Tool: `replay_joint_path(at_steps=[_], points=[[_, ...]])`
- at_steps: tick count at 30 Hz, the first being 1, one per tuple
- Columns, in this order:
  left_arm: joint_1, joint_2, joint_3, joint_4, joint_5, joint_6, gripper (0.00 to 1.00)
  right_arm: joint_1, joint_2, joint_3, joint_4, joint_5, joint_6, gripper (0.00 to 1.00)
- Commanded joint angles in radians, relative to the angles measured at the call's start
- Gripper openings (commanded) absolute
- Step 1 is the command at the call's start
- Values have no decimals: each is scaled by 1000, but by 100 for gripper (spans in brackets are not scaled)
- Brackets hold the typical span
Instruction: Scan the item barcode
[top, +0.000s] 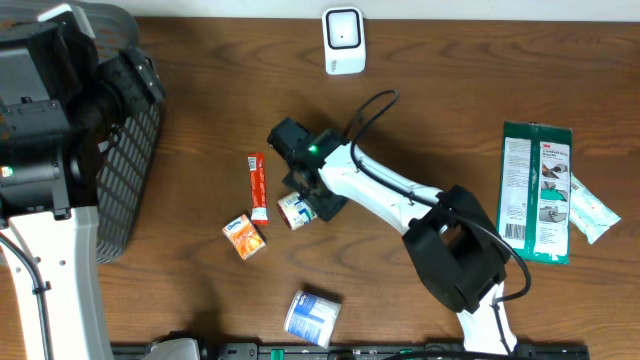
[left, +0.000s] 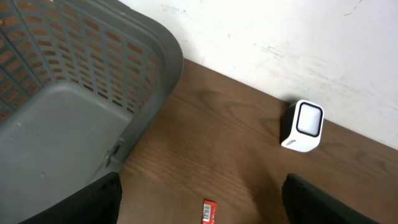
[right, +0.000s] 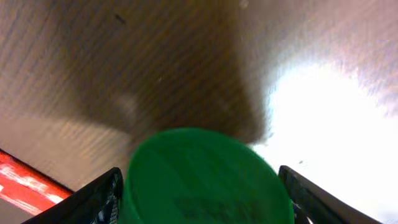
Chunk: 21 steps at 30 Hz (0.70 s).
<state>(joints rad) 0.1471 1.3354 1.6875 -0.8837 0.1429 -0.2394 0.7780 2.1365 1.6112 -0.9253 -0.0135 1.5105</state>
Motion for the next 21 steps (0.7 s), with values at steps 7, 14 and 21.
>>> replay_joint_path(at_steps=[7, 14, 21], points=[[3, 6, 3, 1, -5, -2, 83, -92, -3, 8, -79, -208, -349, 68], [3, 6, 3, 1, -5, -2, 83, -127, -3, 8, -103, -262, -318, 69], [3, 6, 3, 1, -5, -2, 83, -89, -3, 8, -108, -259, -268, 81]])
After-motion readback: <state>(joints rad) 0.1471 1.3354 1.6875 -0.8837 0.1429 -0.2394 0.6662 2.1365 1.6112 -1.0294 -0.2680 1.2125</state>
